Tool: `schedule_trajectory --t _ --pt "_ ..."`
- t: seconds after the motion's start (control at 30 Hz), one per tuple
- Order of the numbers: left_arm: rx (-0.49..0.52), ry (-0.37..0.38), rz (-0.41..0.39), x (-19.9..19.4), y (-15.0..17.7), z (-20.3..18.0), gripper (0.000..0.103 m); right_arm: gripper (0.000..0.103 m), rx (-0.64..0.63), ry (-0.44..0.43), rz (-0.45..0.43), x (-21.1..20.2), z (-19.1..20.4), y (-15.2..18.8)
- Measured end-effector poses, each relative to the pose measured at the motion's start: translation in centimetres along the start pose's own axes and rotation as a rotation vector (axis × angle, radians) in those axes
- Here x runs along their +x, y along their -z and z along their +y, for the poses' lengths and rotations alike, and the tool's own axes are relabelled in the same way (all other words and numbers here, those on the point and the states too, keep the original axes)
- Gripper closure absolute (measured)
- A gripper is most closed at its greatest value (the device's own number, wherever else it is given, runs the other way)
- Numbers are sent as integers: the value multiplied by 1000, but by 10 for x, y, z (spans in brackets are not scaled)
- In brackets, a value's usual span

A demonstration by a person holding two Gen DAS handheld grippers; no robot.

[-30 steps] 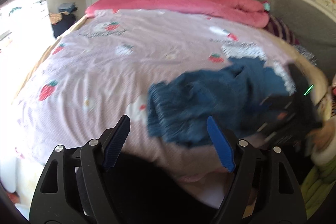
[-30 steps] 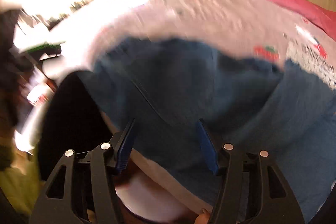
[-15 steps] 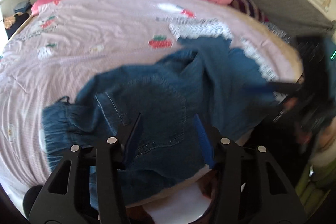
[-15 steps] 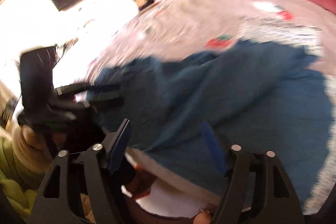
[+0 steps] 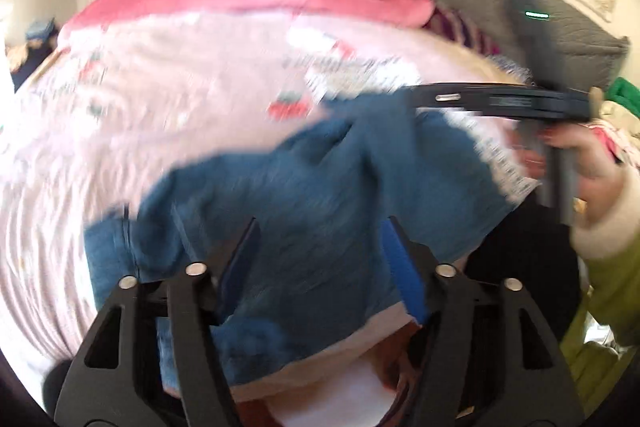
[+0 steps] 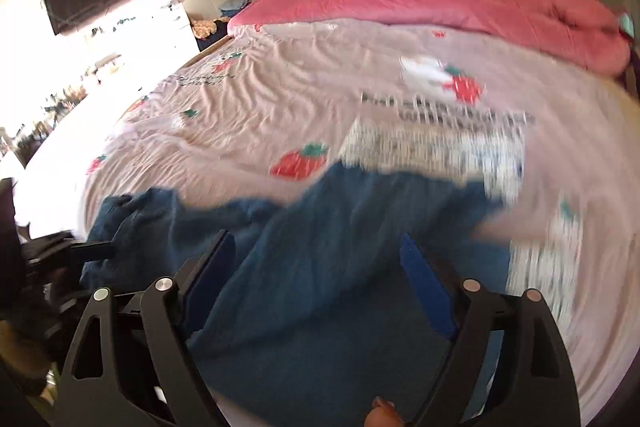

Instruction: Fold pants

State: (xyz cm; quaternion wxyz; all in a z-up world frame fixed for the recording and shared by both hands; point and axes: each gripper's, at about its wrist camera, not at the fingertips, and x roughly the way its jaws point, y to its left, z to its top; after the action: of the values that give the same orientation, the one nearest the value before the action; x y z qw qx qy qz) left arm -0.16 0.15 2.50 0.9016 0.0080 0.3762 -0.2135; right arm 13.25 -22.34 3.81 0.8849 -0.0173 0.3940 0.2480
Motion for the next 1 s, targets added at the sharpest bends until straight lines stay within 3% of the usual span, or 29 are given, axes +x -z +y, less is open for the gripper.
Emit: schedule_trajectory --t 0.17,0.33,0.57,0.63,0.7,0.8,0.87,1.0 --pt "-33 176 41 37 -23 -15 45 18 -72 54 56 49 2 -56" --pt "-44 270 95 77 -27 -27 48 18 -109 102 187 105 -7 -88" --pt "-90 271 127 102 -13 -11 59 20 -149 156 346 165 -16 -96" --pt "-78 256 122 109 -13 -8 62 39 -177 144 380 176 -13 -95" --pt "-73 253 117 110 -11 -5 64 83 -208 175 413 185 -11 -93" --pt "-58 252 110 110 -12 -7 67 94 -187 148 376 173 -15 -95" --pt "-39 240 104 112 -12 -10 69 94 -117 103 299 148 -27 -99" --pt "-32 235 104 114 -12 -13 84 95 -3 52 162 87 -56 -96"
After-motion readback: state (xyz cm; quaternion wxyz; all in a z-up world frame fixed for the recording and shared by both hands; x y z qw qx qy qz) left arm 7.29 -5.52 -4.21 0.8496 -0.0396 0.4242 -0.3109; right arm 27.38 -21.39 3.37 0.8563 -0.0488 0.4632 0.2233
